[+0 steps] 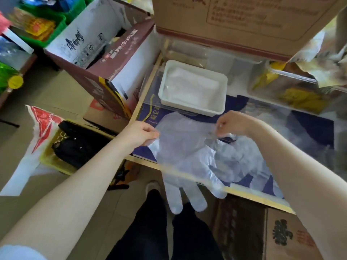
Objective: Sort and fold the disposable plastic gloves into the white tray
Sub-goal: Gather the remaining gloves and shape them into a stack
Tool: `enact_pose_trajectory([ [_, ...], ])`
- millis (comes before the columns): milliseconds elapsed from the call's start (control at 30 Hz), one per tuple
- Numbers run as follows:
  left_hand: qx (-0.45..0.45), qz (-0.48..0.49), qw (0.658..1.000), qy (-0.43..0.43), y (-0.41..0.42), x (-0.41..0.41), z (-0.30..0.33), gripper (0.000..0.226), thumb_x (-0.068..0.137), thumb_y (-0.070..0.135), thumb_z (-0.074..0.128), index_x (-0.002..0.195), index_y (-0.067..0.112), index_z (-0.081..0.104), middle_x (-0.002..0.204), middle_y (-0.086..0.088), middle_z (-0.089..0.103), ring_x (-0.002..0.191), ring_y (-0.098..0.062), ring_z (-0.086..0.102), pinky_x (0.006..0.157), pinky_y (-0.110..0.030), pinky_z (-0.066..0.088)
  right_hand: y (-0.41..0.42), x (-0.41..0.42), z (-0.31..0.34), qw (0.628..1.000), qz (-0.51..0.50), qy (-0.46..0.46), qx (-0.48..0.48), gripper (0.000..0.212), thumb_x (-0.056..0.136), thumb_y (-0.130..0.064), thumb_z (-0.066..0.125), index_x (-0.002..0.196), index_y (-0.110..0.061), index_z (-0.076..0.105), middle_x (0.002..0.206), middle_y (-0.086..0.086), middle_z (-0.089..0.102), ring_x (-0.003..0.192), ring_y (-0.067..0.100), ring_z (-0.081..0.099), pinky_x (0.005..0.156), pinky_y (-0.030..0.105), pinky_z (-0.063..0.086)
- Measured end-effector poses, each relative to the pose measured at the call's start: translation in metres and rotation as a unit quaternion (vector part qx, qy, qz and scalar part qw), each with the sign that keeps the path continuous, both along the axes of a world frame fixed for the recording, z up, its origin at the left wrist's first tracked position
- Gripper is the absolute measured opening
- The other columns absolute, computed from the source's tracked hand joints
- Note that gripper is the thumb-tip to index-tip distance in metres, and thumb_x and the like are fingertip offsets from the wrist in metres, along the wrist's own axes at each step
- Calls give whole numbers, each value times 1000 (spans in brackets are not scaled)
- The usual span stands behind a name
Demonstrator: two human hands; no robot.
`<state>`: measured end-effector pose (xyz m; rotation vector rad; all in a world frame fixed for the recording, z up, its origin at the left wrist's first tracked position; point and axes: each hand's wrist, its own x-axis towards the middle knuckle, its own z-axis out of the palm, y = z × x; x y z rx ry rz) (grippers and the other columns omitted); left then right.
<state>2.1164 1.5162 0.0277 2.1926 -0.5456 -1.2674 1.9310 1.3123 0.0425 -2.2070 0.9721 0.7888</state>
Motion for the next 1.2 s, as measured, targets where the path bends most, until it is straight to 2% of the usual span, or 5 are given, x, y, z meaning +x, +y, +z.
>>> enact_pose_trajectory([
  [200,21,-71,991,-115,5,14,-23,32,89,22,59,64,3,60,56,-6,55,55,-20,51,63,-31,42,24,2,-50,953,-248,-144,-103,8,87,-14,56,85,-10,63,92,13,66,92,32,59,70,31,42],
  [367,51,-111,974,-190,2,18,-29,31,91,24,53,71,3,61,65,-8,64,72,-26,60,71,-34,47,66,4,-59,930,-172,-120,-301,41,91,-29,52,127,-9,47,137,11,39,120,35,39,96,44,33],
  [467,48,-110,976,-184,4,14,-31,34,95,26,48,65,11,53,63,-6,67,69,-19,62,76,-33,46,93,-2,-67,937,-130,-158,-283,50,91,-30,52,135,-9,40,144,11,30,125,35,33,101,46,30],
  [900,-16,-41,988,-146,34,16,-24,37,98,25,42,66,10,52,71,-12,61,71,-25,60,74,-36,47,93,-6,-67,973,-18,-105,-205,51,87,-48,55,127,-18,46,128,4,49,121,27,40,97,38,34],
  [1200,15,-22,992,-121,70,24,-19,30,96,26,46,78,3,55,77,-14,63,73,-25,61,68,-35,52,93,8,-54,975,-100,-191,-58,12,81,-26,67,75,-24,58,92,-5,57,96,20,48,84,33,35],
])
